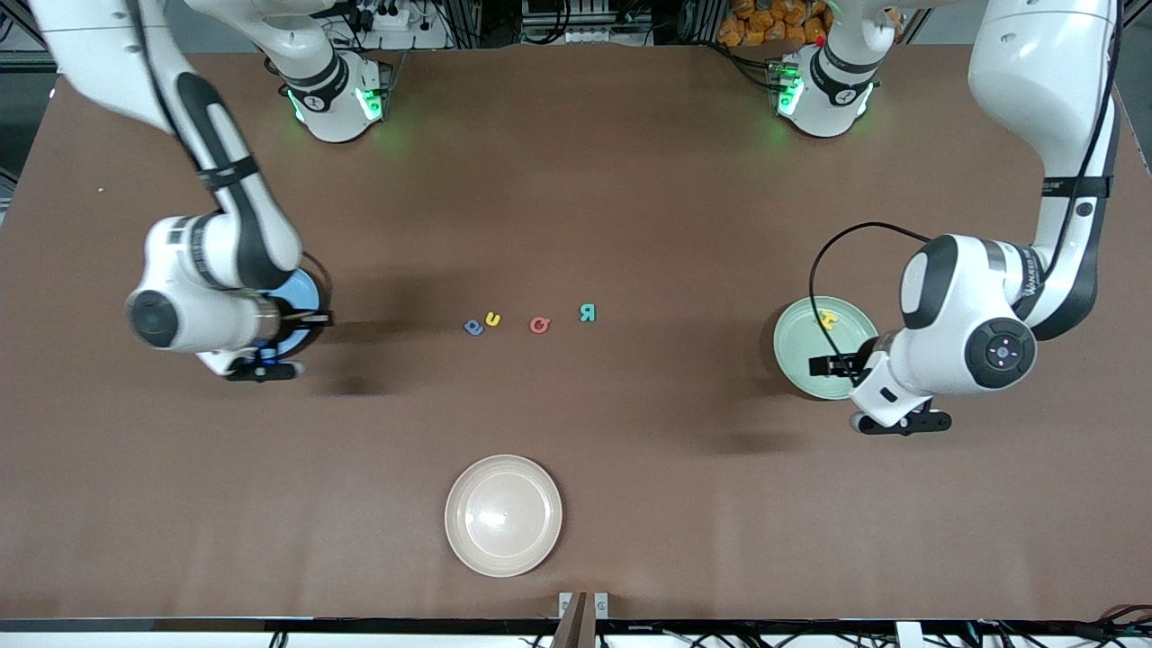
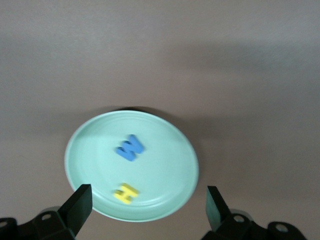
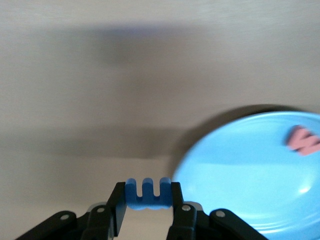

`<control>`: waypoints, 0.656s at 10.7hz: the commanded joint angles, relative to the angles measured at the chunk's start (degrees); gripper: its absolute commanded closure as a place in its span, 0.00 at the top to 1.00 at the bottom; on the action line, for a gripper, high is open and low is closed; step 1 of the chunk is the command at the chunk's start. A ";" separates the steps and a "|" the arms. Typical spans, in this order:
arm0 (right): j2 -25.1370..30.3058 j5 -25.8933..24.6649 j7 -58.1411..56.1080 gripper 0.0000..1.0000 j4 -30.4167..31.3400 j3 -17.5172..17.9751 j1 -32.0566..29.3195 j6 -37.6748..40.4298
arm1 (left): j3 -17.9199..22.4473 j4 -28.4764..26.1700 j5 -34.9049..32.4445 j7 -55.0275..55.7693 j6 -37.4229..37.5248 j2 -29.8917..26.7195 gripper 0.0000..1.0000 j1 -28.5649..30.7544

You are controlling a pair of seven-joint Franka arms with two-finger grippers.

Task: Sort upper and lower case letters into plates
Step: 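Drop the H on the green plate while the right gripper drops E on blue plate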

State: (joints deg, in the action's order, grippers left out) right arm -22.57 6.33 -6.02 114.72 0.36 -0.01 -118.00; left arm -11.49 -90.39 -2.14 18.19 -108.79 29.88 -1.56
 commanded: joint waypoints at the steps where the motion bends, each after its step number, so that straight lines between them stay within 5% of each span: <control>1: 0.25 -4.72 -3.20 0.22 0.16 1.05 -2.62 0.23 | -4.92 0.39 0.21 9.73 0.86 -0.79 1.00 -0.63; 6: -1.51 -8.35 -6.28 0.23 -0.55 1.05 -5.71 -0.65 | -5.56 3.01 0.38 20.64 0.78 0.52 1.00 -10.64; 7: -1.95 -8.44 -6.46 0.38 -0.55 1.05 -6.06 -0.91 | -5.56 3.64 0.30 23.36 -0.09 0.79 1.00 -12.57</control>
State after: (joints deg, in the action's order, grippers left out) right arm -23.44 -1.23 -11.74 114.68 0.40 -4.77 -118.48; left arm -17.55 -88.95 -2.14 38.67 -108.93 29.87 -11.98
